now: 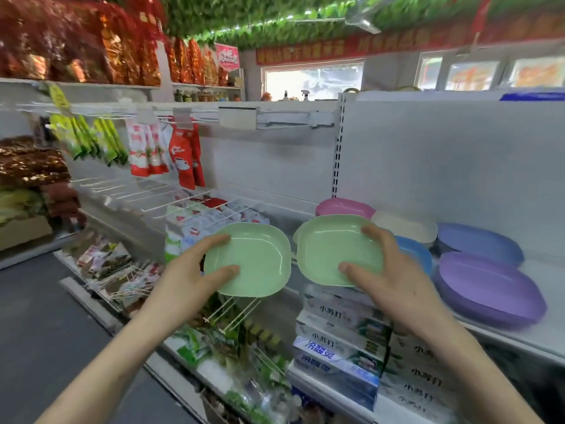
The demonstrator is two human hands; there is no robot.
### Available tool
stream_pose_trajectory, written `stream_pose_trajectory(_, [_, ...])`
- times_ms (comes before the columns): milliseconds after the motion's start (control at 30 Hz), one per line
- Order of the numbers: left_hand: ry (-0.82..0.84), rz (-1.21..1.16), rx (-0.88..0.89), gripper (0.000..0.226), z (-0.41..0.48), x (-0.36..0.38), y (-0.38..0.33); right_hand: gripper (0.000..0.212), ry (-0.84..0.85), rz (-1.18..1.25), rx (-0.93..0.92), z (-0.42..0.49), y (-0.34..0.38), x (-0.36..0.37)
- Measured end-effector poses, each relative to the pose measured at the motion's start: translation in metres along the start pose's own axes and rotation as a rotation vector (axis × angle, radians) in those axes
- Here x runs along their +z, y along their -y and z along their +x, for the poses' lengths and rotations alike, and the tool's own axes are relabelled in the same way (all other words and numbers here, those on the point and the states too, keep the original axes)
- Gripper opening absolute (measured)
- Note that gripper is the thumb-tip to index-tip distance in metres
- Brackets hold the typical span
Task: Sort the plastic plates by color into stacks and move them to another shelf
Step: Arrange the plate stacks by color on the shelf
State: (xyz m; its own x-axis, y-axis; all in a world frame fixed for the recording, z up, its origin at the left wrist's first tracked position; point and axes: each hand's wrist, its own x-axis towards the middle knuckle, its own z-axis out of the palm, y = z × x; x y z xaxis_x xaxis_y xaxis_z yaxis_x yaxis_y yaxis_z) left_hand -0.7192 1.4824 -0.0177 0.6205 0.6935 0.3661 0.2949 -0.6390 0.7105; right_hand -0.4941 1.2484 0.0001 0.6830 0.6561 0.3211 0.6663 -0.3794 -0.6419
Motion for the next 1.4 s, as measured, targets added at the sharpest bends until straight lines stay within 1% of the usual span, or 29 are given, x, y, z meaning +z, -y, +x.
stream_pose_trajectory(67, [0.004,0.016,0.01,0.053,0.028,0.002,0.006,0.073,-0.052,0.011,0.021,0.014,-0.003,0.004])
stream_pose_trajectory(200, [-0.05,0.006,-0.024,0.047,0.069,0.012,0.025,0.07,-0.134,-0.01,0.069,0.038,-0.013,0.01])
stream_pose_trajectory(300, [0.011,-0.037,-0.011,0.048,0.092,0.025,0.036,0.07,-0.168,-0.046,0.13,0.052,-0.015,0.015])
stream_pose_trajectory(500, [0.078,-0.108,0.048,0.05,0.145,0.049,0.044,0.074,-0.175,-0.147,0.217,0.074,-0.007,0.03])
stream_pose_trajectory(633, [0.129,-0.106,0.049,0.049,0.172,0.053,0.053,0.075,-0.113,-0.258,0.241,0.089,0.003,0.04])
stream_pose_trajectory(733, [0.129,-0.117,0.044,0.049,0.19,0.049,0.061,0.075,-0.049,-0.383,0.269,0.101,0.012,0.043])
stream_pose_trajectory(867, [0.127,-0.14,0.048,0.047,0.207,0.043,0.072,0.064,0.085,-0.571,0.306,0.109,0.017,0.047])
stream_pose_trajectory(933, [0.132,-0.158,0.036,0.047,0.212,0.04,0.077,0.063,0.132,-0.652,0.32,0.11,0.017,0.049])
stream_pose_trajectory(1067, [0.149,-0.179,0.053,0.048,0.216,0.039,0.079,0.073,0.165,-0.745,0.337,0.114,0.015,0.054])
stream_pose_trajectory(1233, [0.18,-0.175,0.076,0.048,0.22,0.037,0.077,0.082,0.156,-0.784,0.328,0.116,0.013,0.061])
stream_pose_trajectory(1300, [0.19,-0.18,0.09,0.048,0.221,0.037,0.074,0.083,0.155,-0.8,0.329,0.117,0.013,0.062])
stream_pose_trajectory(1400, [0.218,-0.174,0.123,0.05,0.223,0.04,0.066,0.078,0.139,-0.772,0.334,0.116,0.014,0.061])
